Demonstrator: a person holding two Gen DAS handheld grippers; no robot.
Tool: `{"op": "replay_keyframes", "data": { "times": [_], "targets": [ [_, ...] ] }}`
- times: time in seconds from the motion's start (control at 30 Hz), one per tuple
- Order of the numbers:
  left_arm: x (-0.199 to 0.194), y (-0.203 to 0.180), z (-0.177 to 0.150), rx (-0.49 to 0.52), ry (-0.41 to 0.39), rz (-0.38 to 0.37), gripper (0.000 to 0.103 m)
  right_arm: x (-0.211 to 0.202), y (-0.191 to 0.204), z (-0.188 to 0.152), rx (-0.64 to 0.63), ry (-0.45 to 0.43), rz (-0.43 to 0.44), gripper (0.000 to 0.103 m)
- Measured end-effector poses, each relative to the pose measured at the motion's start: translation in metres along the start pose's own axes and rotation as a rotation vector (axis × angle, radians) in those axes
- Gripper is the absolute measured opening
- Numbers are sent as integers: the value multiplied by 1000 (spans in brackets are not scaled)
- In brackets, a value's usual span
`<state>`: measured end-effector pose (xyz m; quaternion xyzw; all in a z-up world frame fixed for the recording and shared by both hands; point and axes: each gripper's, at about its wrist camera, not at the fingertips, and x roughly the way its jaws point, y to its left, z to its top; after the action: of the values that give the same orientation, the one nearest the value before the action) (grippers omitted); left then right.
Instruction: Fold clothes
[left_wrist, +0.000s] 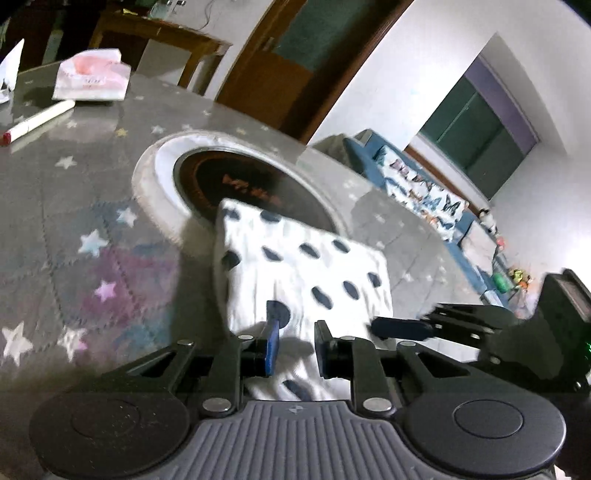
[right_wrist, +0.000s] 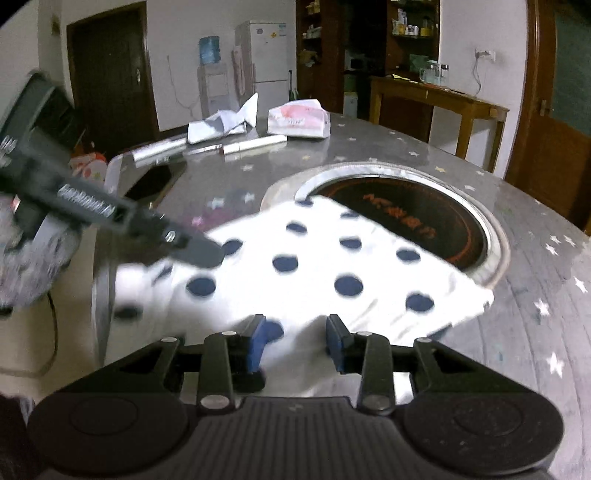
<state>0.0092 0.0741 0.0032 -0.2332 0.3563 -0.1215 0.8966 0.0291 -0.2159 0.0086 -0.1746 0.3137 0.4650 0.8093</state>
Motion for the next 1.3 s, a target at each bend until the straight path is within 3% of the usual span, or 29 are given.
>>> {"op": "replay_keyframes", "data": {
  "times": [0.13, 0.33, 0.57, 0.77, 0.87, 1.0, 1.3],
  "targets": [
    [4, 3, -2, 3, 9, 15, 23, -9, -3, -8, 17, 2, -2, 35],
    [-19, -12, -6, 52, -14, -16, 29, -17, -31, 15, 56, -59, -50, 40],
    [-45, -26, -26, 107, 23, -126, 34, 13, -90, 38, 165, -73, -161, 45],
    [-57, -25, -45, 118, 86, -172, 34, 44, -124, 33, 262, -34, -119, 44],
    [-60, -22, -52, 116, 118, -179, 34, 50, -130, 27, 301, -2, -99, 40],
    [-59, -17, -58, 106, 148, -172, 34, 42, -128, 23, 301, 14, -108, 26],
    [-42, -7, -49, 67, 126, -135, 37, -4, -118, -13, 317, 27, -236, 24]
  ]
}}
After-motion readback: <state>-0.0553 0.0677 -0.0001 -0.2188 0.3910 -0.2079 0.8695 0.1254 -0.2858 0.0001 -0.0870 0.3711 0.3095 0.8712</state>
